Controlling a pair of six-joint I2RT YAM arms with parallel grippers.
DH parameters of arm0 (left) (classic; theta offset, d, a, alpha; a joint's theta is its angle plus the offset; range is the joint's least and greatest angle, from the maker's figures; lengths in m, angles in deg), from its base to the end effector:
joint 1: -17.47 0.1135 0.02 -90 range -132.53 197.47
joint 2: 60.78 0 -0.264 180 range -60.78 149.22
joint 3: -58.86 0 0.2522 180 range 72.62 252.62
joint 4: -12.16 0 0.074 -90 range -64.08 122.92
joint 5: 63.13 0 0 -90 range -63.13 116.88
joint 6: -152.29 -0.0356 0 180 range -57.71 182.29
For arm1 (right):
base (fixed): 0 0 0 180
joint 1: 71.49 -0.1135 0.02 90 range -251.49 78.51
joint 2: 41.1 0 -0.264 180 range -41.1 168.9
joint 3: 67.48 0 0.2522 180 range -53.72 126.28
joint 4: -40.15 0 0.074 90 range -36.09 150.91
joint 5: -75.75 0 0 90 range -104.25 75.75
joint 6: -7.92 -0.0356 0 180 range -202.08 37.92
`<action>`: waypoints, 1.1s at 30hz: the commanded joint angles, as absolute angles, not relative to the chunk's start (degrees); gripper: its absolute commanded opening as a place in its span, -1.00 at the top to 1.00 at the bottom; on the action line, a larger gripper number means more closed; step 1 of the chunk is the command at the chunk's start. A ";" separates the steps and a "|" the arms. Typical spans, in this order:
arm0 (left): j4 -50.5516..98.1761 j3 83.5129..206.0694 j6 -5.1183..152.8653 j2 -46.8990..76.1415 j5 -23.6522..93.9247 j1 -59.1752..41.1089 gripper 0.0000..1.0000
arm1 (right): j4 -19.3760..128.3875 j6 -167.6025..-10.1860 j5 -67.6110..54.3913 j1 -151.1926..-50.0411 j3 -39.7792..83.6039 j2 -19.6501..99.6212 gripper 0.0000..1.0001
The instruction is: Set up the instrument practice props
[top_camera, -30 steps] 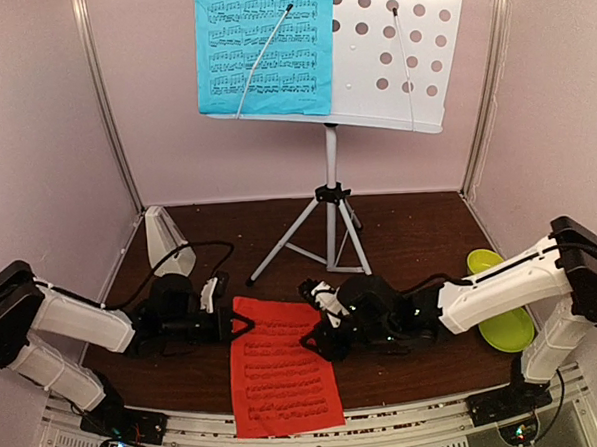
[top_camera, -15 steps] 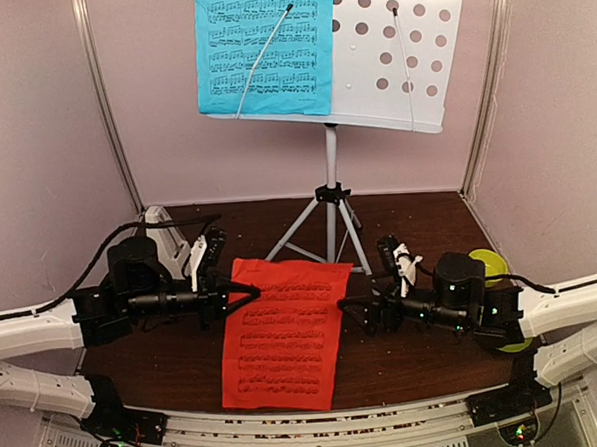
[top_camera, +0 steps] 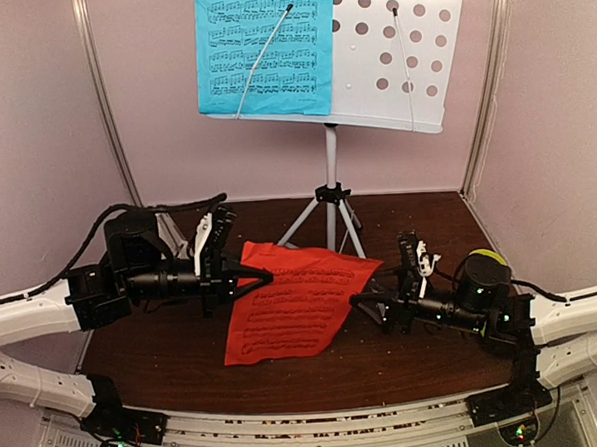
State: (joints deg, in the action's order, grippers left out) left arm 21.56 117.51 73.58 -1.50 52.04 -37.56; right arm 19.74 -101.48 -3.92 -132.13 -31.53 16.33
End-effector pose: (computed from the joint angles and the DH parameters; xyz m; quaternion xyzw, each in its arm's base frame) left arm 0.1262 -0.2069 0.3192 0.4085 0.6418 -0.4828 0.4337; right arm 0.1031 0.1962 0.2416 -0.3093 0.6430 0.4978 0.4929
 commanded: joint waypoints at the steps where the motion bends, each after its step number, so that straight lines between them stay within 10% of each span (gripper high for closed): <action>1: 18.86 121.27 71.91 1.06 55.28 -38.66 1.00 | 18.65 -100.53 -1.79 -133.07 -27.95 17.07 -0.36; 12: 17.91 122.98 71.50 2.08 55.70 -38.78 1.00 | 25.54 -97.01 -4.92 -133.28 -25.80 10.03 0.97; 23: 17.10 126.40 73.18 3.99 52.55 -38.90 0.33 | 43.40 -88.67 -9.06 -133.26 -16.30 1.84 1.00; 33: 16.85 134.15 71.83 9.38 52.69 -41.24 0.60 | 52.63 -83.68 -8.85 -133.10 -9.27 -1.77 1.00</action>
